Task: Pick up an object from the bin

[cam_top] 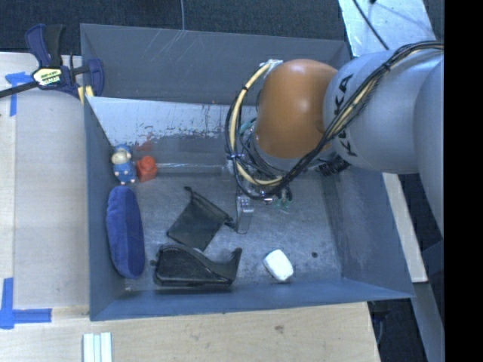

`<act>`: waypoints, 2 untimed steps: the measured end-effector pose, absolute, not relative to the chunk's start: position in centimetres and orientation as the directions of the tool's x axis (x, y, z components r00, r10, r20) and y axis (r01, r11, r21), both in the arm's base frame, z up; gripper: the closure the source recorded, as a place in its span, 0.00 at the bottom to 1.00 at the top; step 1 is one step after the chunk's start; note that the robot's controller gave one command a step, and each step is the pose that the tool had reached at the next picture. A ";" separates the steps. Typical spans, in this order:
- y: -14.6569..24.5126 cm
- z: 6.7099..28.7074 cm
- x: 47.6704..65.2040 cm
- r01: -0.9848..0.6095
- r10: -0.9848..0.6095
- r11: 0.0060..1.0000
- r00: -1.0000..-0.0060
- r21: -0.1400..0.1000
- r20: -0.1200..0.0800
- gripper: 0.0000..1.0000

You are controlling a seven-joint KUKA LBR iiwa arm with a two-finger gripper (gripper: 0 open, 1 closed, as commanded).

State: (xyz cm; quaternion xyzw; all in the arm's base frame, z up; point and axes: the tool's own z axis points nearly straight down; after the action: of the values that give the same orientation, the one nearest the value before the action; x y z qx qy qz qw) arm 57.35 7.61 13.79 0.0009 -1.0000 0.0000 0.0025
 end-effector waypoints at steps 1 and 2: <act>14.3 6.9 56.6 -0.447 -0.447 0.895 -0.895 0.002 0.001 0.00; 11.8 10.1 56.4 -0.588 -0.588 0.809 -0.809 -0.003 -0.006 0.00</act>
Offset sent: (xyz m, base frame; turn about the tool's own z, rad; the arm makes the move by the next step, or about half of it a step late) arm -0.0072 0.0655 -0.0679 -0.4596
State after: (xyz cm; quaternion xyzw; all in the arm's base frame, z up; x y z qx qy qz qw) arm 56.36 11.76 10.11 0.3092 -0.9510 0.0002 -0.0034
